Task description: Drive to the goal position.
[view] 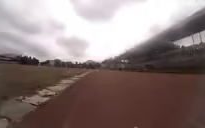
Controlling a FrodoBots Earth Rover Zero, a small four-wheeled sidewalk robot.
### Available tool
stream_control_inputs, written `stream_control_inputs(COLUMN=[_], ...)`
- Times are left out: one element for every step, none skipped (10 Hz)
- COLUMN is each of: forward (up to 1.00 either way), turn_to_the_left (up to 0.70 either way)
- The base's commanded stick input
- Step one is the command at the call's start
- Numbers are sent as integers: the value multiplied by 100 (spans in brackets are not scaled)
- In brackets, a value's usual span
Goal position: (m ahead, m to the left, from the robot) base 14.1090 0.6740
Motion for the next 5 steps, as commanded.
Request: stream_control_inputs(forward=[100, 100, 100, 100, 100], turn_to_the_left=[0, -11, -27, -34, -34])
